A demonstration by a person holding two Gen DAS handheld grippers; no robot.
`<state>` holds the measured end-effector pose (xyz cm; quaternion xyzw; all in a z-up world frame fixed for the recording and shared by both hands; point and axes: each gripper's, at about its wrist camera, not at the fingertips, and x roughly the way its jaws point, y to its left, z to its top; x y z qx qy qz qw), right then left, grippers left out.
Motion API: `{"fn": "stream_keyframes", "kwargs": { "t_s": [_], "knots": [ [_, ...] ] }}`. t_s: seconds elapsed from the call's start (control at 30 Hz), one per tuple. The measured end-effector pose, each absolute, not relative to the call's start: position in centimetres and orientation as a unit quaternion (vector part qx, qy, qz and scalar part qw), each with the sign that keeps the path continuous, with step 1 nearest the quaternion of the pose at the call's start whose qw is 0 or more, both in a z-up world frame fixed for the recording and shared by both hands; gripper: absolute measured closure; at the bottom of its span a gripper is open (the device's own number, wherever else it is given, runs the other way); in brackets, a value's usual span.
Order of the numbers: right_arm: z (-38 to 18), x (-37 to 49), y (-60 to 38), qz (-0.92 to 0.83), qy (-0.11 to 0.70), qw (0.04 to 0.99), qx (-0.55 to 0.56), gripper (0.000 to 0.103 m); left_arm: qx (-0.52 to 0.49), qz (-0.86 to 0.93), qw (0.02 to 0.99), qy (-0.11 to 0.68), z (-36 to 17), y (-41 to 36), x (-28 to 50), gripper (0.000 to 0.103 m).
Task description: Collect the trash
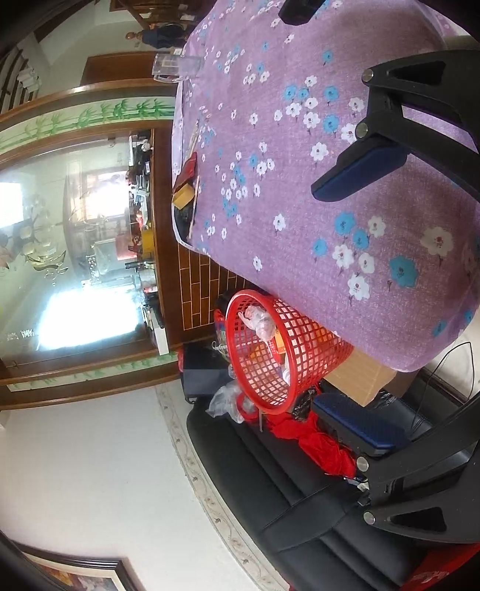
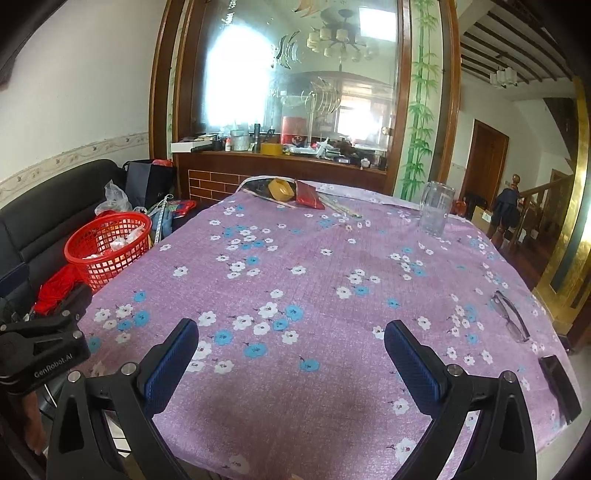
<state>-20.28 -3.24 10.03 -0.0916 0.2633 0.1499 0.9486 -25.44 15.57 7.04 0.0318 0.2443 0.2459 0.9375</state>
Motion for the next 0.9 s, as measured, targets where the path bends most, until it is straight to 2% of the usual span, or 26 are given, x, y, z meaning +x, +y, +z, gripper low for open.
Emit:
{"fn": "stream_keyframes", "kwargs": {
  "t_s": [0.9],
  "knots": [
    [9.75, -19.94, -3.12, 0.154, 0.278, 0.944, -0.092, 0.001, 0.027, 0.243, 0.935, 0.257, 6.56, 15.91, -25.39, 0.000]
  ]
}}
